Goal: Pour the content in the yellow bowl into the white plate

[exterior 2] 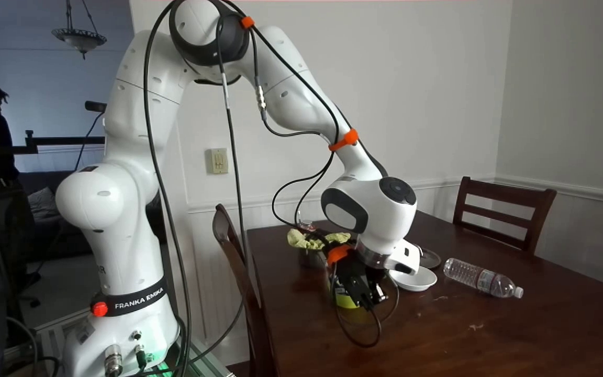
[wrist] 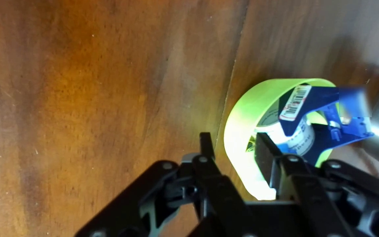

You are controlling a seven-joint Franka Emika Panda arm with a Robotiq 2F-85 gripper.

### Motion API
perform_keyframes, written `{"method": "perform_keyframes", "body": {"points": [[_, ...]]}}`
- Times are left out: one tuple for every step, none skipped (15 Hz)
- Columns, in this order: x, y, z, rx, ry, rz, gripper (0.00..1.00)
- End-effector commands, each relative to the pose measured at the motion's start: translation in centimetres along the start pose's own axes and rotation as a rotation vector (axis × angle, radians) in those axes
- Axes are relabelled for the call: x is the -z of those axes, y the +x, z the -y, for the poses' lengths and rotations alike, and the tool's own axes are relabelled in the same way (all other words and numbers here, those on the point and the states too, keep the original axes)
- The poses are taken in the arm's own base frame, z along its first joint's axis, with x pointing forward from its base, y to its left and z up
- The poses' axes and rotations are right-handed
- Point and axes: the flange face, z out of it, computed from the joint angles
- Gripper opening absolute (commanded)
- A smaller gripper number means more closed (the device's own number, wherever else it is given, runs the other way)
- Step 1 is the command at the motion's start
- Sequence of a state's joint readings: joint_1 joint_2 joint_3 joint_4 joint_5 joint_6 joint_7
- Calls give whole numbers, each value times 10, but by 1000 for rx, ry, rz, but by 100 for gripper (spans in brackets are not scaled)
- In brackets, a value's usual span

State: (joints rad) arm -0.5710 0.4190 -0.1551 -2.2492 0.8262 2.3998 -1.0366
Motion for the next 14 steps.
{"method": "perform_keyframes", "body": {"points": [[3, -1, 9, 22, 33, -31, 29], [1, 2, 10, 21, 34, -32, 27], [-1, 5, 11, 18, 36, -31, 21], [-2, 8, 14, 18, 38, -30, 25], [-4, 10, 16, 21, 37, -27, 24], [-8, 12, 19, 25, 34, -17, 25], [-11, 13, 21, 27, 31, -11, 26], [-14, 13, 22, 28, 28, -2, 28], [-17, 14, 23, 28, 25, 3, 27], [-19, 15, 23, 26, 21, 7, 29], [-20, 15, 23, 22, 18, 9, 27], [-20, 15, 22, 17, 17, 8, 28], [-19, 14, 19, 9, 17, 6, 27], [-18, 14, 16, 1, 16, 3, 27]]}}
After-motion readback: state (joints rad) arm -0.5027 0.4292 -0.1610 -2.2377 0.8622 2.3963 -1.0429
